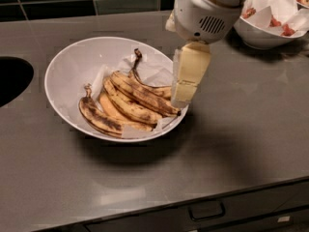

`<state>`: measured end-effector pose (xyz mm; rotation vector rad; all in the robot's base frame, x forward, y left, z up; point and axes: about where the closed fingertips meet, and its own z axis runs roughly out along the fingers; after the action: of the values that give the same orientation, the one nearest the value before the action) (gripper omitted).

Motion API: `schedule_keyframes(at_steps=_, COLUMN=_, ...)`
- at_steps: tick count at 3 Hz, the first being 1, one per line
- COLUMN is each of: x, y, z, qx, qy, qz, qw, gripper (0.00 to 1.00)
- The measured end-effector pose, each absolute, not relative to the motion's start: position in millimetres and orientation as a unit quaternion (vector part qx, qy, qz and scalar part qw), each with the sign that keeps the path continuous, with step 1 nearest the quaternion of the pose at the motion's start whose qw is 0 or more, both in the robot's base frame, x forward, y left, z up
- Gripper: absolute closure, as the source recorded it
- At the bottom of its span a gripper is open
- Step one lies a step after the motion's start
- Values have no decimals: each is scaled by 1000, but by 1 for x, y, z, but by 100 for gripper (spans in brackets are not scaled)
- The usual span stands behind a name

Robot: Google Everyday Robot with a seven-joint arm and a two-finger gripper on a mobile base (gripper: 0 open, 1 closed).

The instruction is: Pick banana from white bowl

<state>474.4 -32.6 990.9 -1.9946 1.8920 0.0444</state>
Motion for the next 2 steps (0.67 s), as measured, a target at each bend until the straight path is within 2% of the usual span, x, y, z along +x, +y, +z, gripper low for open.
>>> schedule_keyframes(at_steps=2, x=485, y=4, z=966, qx=-712, qy=665, qz=80, qw=210, gripper=0)
